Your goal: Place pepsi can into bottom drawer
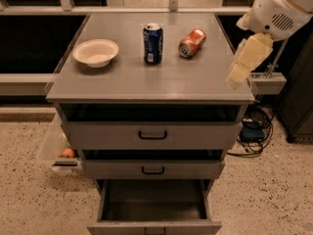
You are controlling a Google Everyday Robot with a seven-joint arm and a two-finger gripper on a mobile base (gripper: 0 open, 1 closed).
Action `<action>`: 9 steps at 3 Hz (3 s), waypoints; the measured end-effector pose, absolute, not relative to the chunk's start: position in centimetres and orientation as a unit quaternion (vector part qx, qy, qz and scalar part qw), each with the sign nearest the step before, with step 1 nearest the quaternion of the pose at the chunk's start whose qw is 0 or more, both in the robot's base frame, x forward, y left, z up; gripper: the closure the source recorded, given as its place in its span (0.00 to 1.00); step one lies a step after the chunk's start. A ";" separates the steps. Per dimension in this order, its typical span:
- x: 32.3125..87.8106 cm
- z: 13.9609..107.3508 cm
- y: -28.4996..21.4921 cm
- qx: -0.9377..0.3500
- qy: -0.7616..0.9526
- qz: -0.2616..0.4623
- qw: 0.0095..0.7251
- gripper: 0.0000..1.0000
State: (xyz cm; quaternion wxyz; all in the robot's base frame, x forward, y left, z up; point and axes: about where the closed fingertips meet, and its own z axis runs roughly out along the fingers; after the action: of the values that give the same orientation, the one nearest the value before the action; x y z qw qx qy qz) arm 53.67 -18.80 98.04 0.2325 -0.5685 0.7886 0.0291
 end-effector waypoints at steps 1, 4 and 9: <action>58.4 97.9 -16.3 -0.563 0.786 0.051 0.250 0.00; 63.1 97.9 -12.2 -0.565 0.777 0.066 0.269 0.00; 73.1 89.3 -18.1 -0.368 0.857 0.051 0.358 0.00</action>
Offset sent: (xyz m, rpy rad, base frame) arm 0.1368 0.1051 -0.0026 0.1288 0.0016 0.0597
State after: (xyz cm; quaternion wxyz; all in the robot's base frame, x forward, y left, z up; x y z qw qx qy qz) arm 73.10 -18.15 89.33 0.3579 -0.3683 0.8565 0.0510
